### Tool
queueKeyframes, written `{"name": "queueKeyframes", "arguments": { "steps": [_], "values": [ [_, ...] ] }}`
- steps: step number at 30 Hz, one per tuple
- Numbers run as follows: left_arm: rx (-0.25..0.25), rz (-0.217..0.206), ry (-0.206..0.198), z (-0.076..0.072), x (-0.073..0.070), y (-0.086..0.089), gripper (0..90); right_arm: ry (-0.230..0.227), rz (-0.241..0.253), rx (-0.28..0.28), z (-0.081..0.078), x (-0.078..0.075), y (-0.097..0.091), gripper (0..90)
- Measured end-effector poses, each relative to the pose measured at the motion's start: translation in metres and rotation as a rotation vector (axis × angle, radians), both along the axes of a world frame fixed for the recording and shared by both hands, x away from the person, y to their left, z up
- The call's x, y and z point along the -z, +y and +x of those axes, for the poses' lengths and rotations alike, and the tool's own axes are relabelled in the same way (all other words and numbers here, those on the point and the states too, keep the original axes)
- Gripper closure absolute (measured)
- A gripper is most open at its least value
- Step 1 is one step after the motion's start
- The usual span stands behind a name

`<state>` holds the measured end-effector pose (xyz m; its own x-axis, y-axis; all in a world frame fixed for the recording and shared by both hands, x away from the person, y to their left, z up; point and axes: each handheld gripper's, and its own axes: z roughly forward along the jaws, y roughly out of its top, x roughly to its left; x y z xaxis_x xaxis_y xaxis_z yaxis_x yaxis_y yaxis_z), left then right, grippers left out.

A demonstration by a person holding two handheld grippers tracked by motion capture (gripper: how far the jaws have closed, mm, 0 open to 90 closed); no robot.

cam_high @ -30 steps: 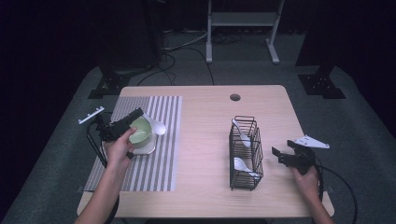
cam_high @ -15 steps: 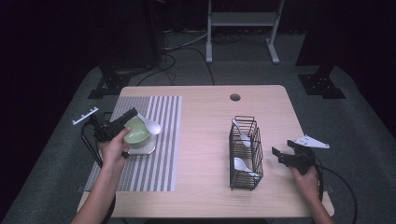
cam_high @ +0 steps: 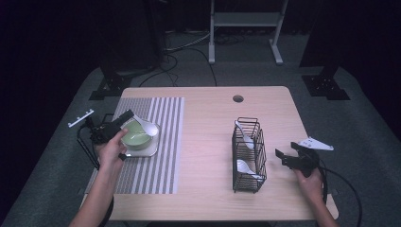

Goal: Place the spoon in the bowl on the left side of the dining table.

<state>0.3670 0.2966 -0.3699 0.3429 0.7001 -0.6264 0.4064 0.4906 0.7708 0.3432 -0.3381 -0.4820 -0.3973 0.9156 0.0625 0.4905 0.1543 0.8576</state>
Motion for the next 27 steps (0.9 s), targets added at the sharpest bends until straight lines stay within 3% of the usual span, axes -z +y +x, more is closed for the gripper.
{"name": "queueKeyframes", "arguments": {
  "steps": [27],
  "values": [
    [-0.074, -0.017, 0.019, 0.0, 0.007, 0.029, 85.1, 0.002, -0.006, 0.002, 0.0, 0.0, 0.001, 20.8]
  ]
}}
